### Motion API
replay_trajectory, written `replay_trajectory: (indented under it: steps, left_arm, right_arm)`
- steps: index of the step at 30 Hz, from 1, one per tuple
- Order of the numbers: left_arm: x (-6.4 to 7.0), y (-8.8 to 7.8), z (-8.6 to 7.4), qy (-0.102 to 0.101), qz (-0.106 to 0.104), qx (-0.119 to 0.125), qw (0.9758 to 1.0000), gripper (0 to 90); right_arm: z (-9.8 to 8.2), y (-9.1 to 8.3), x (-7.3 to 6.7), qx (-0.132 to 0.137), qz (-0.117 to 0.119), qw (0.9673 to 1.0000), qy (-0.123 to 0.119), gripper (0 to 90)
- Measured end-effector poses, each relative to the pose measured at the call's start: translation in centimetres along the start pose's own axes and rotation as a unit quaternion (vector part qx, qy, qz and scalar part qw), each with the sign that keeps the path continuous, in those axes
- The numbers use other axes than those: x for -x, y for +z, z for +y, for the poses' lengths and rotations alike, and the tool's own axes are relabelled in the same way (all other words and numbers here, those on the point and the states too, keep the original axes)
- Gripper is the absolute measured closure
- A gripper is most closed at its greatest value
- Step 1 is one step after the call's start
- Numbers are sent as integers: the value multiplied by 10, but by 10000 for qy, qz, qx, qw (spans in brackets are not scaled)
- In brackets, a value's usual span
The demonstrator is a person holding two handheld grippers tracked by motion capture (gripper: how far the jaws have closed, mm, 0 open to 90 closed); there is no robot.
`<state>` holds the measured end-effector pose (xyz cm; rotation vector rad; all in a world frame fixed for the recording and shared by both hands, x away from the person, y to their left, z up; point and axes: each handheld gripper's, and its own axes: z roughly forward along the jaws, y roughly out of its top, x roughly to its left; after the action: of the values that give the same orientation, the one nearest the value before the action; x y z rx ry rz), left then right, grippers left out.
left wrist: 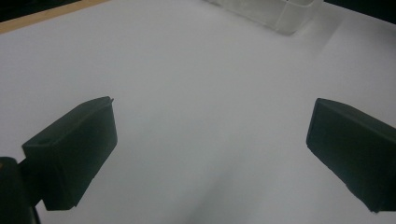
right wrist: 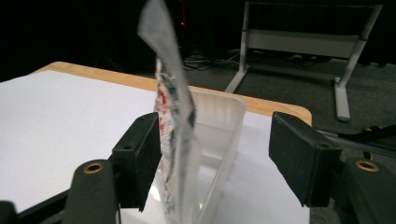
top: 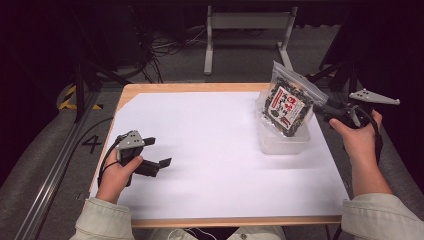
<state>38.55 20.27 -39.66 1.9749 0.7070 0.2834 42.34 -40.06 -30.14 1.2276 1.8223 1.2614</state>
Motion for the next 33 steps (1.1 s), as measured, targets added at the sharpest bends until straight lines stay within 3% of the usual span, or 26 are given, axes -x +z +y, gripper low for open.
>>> replay_trajectory:
  steps: [7,12,14,16,18,19,21,28,29,33]
  left_arm:
    - [6,-3,-2,11,-77,45,10000,26]
    - [15,-8,-4,116,-158,160,9997,18]
    - [16,-9,-5,99,-193,199,9996,15]
    - [18,-12,-7,51,-248,211,9995,12]
    - [19,-12,-8,49,-267,196,9994,12]
    - [21,-13,-10,39,-317,6,9995,13]
    - [22,-13,-12,69,-347,-67,9994,6]
    - [22,-18,-21,-65,-353,163,9992,12]
    - [21,-19,-22,-12,-315,206,9993,12]
    - [21,-21,-23,-117,-266,207,9994,24]
  right_arm:
    - [-8,-24,-18,197,252,9995,-59,320]
    - [-20,-45,-42,270,532,9976,-363,313]
    - [-21,-47,-45,291,606,9968,-425,308]
    - [-26,-52,-57,337,879,9934,-659,288]
    - [-28,-52,-61,333,954,9923,-714,280]
    - [-34,-51,-68,308,1139,9901,-758,266]
    - [-37,-50,-71,306,1226,9889,-779,261]
    - [-58,-37,-93,180,1607,9817,-1008,239]
    - [-61,-36,-95,160,1643,9812,-996,237]
    - [-73,-27,-101,143,1752,9800,-936,236]
